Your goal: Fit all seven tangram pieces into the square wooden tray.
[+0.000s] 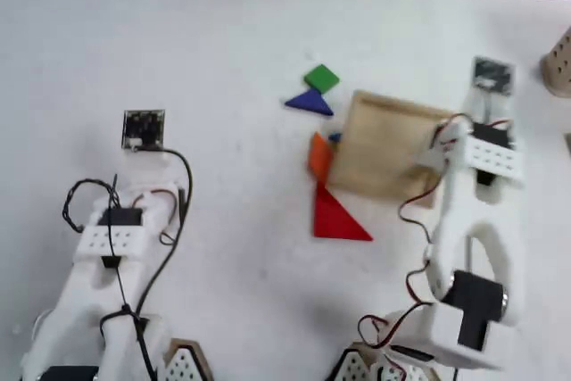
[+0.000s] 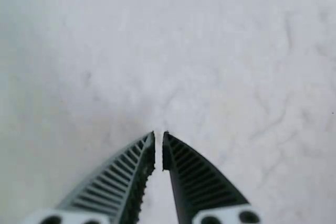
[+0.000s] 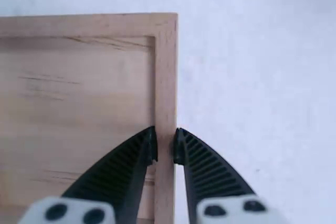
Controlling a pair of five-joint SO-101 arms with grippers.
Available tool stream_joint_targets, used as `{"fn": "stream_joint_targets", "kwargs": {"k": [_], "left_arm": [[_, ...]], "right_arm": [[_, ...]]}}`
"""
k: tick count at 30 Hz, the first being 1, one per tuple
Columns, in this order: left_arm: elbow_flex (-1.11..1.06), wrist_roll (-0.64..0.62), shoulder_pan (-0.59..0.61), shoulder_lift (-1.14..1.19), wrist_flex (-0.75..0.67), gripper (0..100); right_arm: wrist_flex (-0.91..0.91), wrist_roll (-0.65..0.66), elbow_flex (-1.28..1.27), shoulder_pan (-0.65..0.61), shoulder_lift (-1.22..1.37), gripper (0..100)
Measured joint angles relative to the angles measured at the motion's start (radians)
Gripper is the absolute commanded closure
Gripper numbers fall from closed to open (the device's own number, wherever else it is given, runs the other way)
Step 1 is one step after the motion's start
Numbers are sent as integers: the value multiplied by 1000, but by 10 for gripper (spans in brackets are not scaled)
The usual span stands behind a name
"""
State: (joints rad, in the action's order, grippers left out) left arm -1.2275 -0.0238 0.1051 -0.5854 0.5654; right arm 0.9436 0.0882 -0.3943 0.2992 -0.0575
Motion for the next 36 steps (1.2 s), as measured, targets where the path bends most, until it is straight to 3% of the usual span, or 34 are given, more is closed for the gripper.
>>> {"fn": "stream_joint_targets", "kwargs": {"k": [4,9,15,21,27,36], "left_arm": [[0,0,0,0,0,946],[0,0,0,0,0,946],[0,0,0,0,0,946],[0,0,0,0,0,946],[0,0,0,0,0,946],[0,0,0,0,0,946]], "right_arm": [[46,149,94,101,-9,981],[161,430,242,195,57,981],[244,710,416,244,239,981],[170,726,586,290,462,981],[144,652,787,356,640,981],[207,647,839,298,786,981]]}}
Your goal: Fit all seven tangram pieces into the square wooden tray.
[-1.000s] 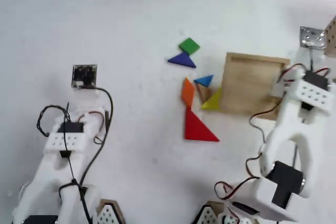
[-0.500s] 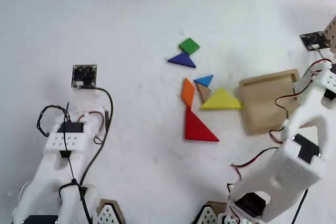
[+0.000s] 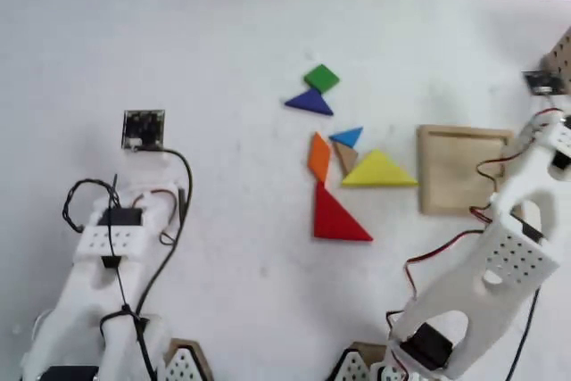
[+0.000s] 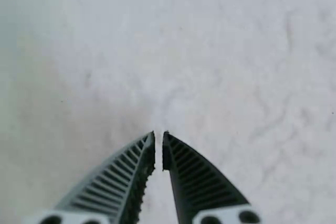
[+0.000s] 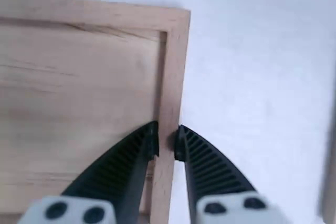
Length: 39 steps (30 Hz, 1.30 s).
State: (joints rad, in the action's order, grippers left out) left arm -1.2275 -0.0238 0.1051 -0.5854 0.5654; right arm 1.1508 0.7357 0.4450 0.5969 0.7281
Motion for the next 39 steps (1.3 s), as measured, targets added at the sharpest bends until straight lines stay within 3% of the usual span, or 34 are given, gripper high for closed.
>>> {"fn": "stream_joint_targets", "kwargs": {"k": [6,12,23,28,39], "left_arm": [[0,0,0,0,0,946],[0,0,0,0,-38,946],[0,0,0,0,-48,946],[0,0,2,0,-48,946],[0,0,2,0,-48,946]], "right_arm": [[98,-12,8,-100,9,981],[123,-143,-100,-181,-41,981],[-276,-308,-925,-365,-592,981],[-299,-334,-1174,-454,-818,981],[-305,-417,-1200,-402,-870,961]]}}
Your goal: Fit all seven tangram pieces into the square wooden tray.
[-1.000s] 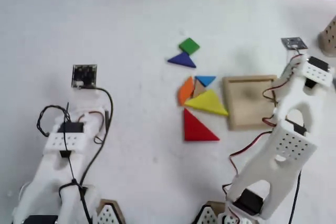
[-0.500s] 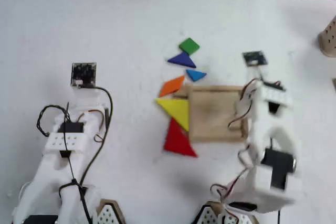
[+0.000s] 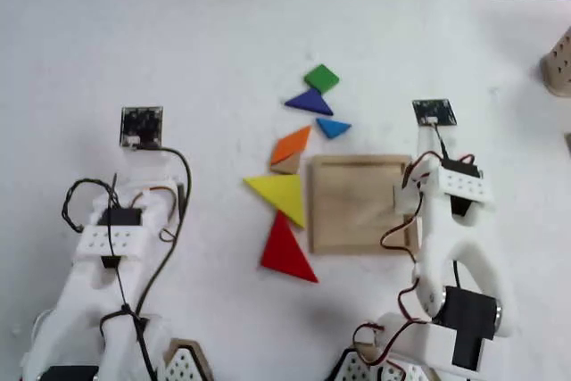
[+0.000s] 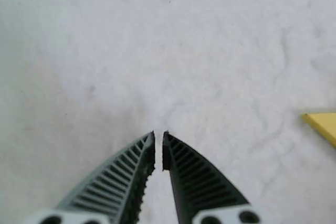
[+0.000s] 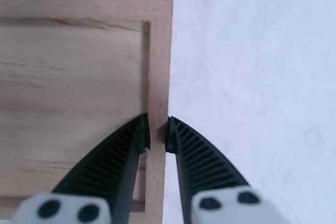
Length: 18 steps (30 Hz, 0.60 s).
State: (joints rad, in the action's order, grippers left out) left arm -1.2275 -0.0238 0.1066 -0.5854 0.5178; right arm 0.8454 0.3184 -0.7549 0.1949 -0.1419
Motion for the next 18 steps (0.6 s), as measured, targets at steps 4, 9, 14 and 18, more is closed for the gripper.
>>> {"fn": "stream_joint_targets", "kwargs": {"k": [4,9,14,18], "left_arm": [[0,0,0,0,0,946],[0,0,0,0,0,946],[0,0,35,0,0,946],[3,0,107,0,0,946]], "right_arm": [[23,0,-2,2,0,817],[81,5,-2,0,0,770],[206,54,55,21,-38,913],[336,147,72,-14,-172,981]]}}
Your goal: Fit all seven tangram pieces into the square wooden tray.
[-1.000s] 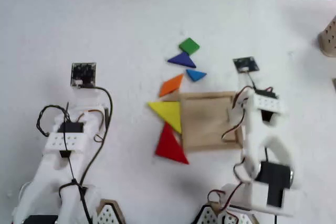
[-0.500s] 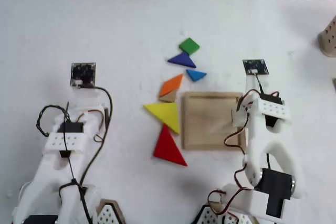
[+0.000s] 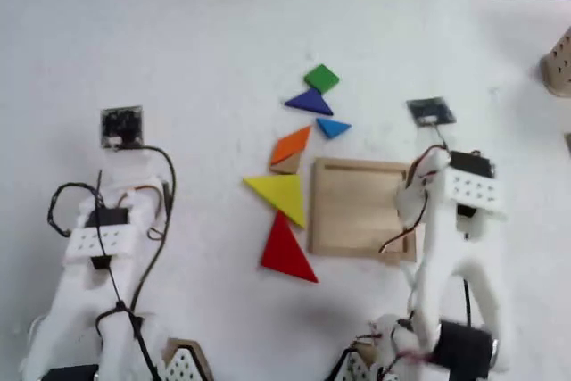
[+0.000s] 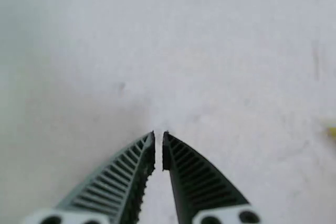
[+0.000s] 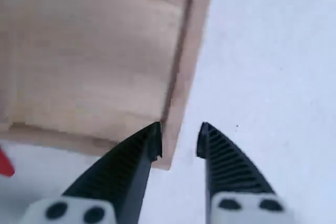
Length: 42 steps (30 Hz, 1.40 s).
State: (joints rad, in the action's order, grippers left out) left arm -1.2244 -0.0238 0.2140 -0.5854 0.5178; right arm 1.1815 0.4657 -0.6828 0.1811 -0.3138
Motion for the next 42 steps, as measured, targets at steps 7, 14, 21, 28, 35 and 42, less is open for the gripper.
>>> {"fn": "stream_joint_targets", "kwargs": {"k": [7,14,21,28,35,42], "left_arm": [[78,-2,72,2,95,949],[80,0,75,2,103,948],[80,0,75,2,103,947],[80,0,75,2,103,947],[80,0,75,2,103,946],[80,0,75,2,103,946]], "right_arm": [[160,236,-186,-376,-275,981],[143,351,-394,-766,-371,981],[28,279,-416,-859,-330,981],[-126,157,-416,-864,-186,981],[-172,118,-416,-865,-115,981],[-204,69,-416,-867,-107,981]]}}
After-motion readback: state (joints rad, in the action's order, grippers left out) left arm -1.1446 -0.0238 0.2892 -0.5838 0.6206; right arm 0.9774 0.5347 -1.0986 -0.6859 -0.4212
